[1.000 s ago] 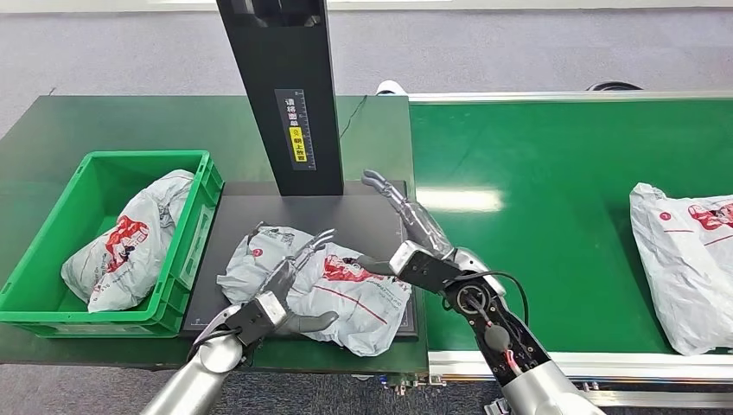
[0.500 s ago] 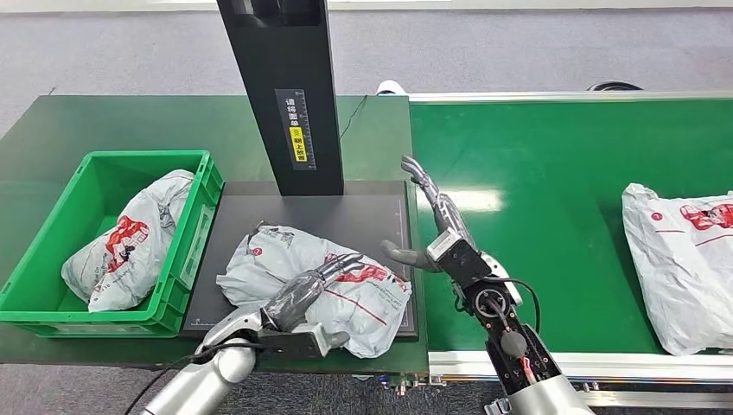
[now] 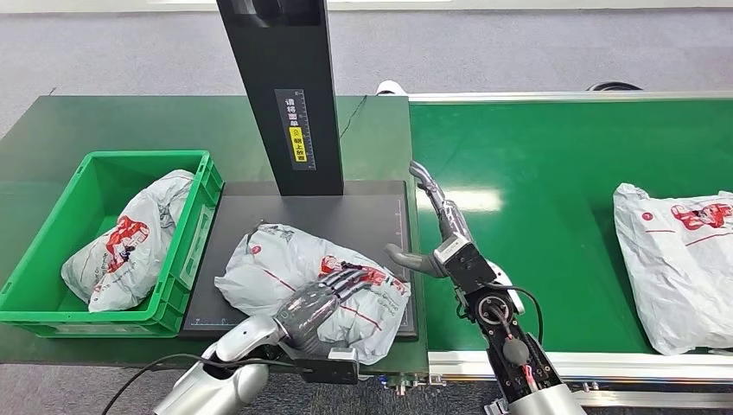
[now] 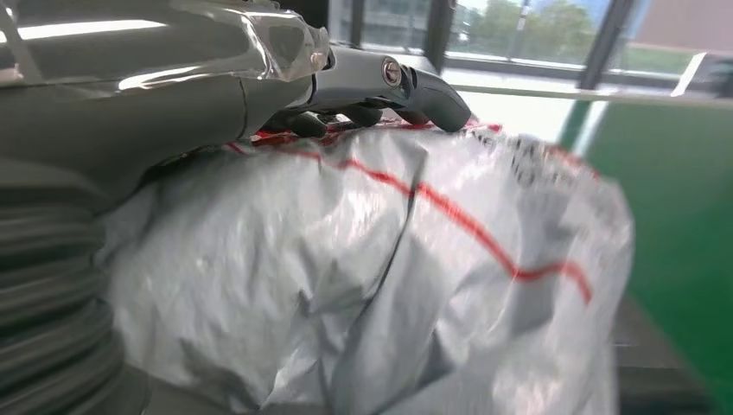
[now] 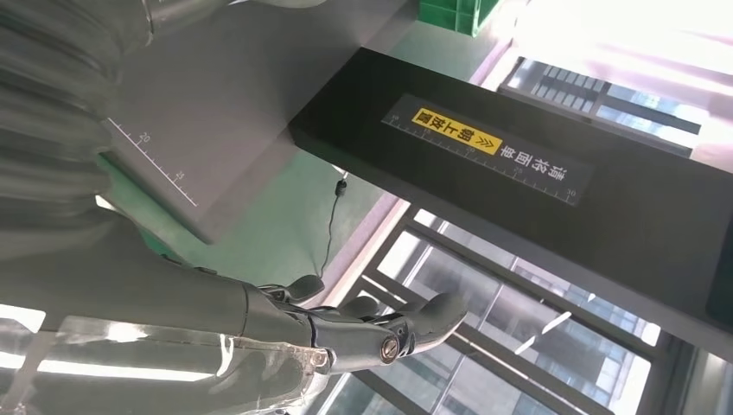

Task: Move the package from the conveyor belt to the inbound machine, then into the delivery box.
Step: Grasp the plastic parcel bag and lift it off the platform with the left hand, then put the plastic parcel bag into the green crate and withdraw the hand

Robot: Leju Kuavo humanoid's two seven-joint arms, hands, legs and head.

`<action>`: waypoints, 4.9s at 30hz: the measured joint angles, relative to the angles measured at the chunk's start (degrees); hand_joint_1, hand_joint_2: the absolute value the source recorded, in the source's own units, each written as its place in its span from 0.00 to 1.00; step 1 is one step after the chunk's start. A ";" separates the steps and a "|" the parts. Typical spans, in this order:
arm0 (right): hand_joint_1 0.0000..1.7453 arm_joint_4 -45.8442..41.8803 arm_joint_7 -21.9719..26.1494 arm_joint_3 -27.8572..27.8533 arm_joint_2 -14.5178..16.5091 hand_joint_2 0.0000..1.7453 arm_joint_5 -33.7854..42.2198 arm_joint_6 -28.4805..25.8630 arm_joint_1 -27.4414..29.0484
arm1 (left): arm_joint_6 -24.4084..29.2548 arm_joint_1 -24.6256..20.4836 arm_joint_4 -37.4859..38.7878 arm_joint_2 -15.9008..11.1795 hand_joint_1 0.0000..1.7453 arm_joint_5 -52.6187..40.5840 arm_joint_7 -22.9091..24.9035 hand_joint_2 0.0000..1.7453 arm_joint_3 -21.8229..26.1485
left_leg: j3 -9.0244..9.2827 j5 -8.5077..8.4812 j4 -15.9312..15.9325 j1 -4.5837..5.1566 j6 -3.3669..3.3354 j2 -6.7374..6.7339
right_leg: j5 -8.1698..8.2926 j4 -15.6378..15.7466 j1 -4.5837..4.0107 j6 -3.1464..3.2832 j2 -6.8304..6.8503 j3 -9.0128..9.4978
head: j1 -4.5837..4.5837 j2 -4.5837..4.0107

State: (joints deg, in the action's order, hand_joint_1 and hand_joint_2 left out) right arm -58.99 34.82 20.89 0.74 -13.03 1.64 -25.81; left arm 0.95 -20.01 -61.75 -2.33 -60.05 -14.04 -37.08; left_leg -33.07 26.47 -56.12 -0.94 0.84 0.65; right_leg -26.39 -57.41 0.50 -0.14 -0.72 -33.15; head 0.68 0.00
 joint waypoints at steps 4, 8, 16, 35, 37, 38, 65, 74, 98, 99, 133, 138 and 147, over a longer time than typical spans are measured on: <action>0.00 0.00 -0.26 -0.40 0.15 1.00 -0.15 0.00 0.28 | -0.09 0.02 0.70 0.24 1.00 -4.37 2.50 1.00 -0.07 | 0.03 0.00 0.01 0.01 0.00 0.04 | -0.01 0.00 0.01 -0.01 0.05 0.07 | 0.02 0.00; 0.00 0.00 -0.37 -0.70 0.37 1.00 -0.20 -0.01 0.47 | -0.17 0.04 1.33 0.69 1.00 -4.83 2.40 1.00 0.26 | 0.15 -0.03 0.04 0.01 -0.03 0.06 | 0.00 0.03 0.01 -0.03 0.10 0.23 | 0.00 0.00; 0.00 -1.47 -1.00 -1.65 0.40 1.00 -0.52 0.02 2.44 | 4.82 0.22 0.86 1.17 1.00 -0.35 -1.13 1.00 3.53 | 0.22 -0.25 0.03 0.00 -0.07 -0.01 | 0.28 0.03 0.00 0.00 0.03 0.23 | 0.01 0.00; 0.00 -3.19 -1.03 -2.52 0.24 1.00 -0.78 0.08 3.72 | 18.89 3.49 -7.74 1.07 1.00 7.95 -8.43 1.00 9.38 | -0.14 -0.21 0.02 0.01 -0.08 0.00 | 0.23 0.02 0.00 -0.04 0.03 -0.13 | 0.01 0.00; 0.00 -3.31 -1.03 -2.53 0.23 1.00 -0.78 0.08 3.79 | 22.17 3.88 -8.67 1.17 1.00 9.99 -10.58 1.00 9.91 | -0.15 -0.21 0.02 0.00 -0.08 0.00 | 0.23 0.02 0.00 -0.04 0.03 -0.14 | 0.01 0.00; 0.00 -3.36 -1.03 -2.53 0.22 1.00 -0.78 0.08 3.81 | 24.10 4.09 -9.32 1.24 1.00 11.01 -11.77 1.00 10.26 | -0.15 -0.21 0.02 0.00 -0.08 0.00 | 0.23 0.02 0.00 -0.04 0.03 -0.14 | 0.01 0.00; 0.00 -2.72 -0.31 -2.49 0.53 1.00 0.41 -0.75 3.24 | 38.13 8.48 -44.05 6.92 1.00 3.56 -26.10 1.00 29.52 | -0.24 -0.22 0.03 0.00 -0.08 0.00 | 0.22 0.02 0.00 -0.04 0.04 -0.22 | 0.00 0.00; 0.00 -2.93 -0.67 -2.56 0.39 1.00 0.33 -1.19 4.22 | 38.13 0.03 -31.60 9.25 1.00 -8.95 -23.91 1.00 47.38 | -0.18 -0.26 0.01 0.00 -0.07 -0.05 | 0.26 0.02 -0.01 -0.02 -0.02 -0.22 | 0.01 0.00; 0.00 -2.15 -1.14 -2.99 0.71 1.00 -3.19 0.95 4.21 | 10.00 -22.68 22.16 -6.68 1.00 -29.43 27.47 1.00 48.17 | -0.30 -0.30 0.02 -0.02 0.00 -0.14 | 0.27 -0.03 -0.04 0.02 -0.13 -0.37 | -0.01 0.00; 0.00 -2.03 -1.13 -2.99 0.84 1.00 -3.29 1.03 4.13 | 8.84 -23.57 23.95 -7.16 1.00 -29.29 27.34 1.00 47.99 | -0.31 -0.30 0.02 -0.02 0.00 -0.14 | 0.27 -0.03 -0.04 0.02 -0.12 -0.37 | -0.01 0.00; 0.00 -1.90 -2.45 -3.10 0.65 1.00 -2.46 1.50 4.19 | 37.53 -26.17 28.47 -6.10 0.00 3.28 -7.38 1.00 48.04 | -0.32 -0.29 0.00 -0.01 0.00 -0.07 | 0.27 -0.03 -0.03 0.02 -0.09 -0.39 | -0.01 0.00; 0.00 -1.88 -1.38 -3.10 0.46 1.00 -1.41 0.48 4.17 | 38.16 -23.49 22.20 -4.05 0.00 9.48 -14.84 1.00 47.52 | -0.32 -0.30 0.00 -0.01 0.00 -0.08 | 0.28 -0.03 -0.03 0.01 -0.09 -0.38 | -0.02 0.00; 0.00 -1.36 -0.29 -3.09 0.04 1.00 0.09 -0.43 4.00 | 31.31 -19.42 12.81 -1.44 0.00 28.27 -18.88 1.00 44.69 | -0.33 -0.29 0.00 -0.02 0.00 -0.07 | 0.27 -0.02 -0.03 0.01 -0.10 -0.39 | 0.00 0.00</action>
State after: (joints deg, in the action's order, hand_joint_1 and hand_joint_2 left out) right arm -60.35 34.53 17.80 0.79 -12.94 1.22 -21.81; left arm 32.26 -39.43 -48.94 -3.77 -31.79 -32.93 7.61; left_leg -33.40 26.19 -56.11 -0.95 0.83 0.58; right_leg -26.11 -57.43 0.47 -0.13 -0.81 -33.54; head 0.68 0.00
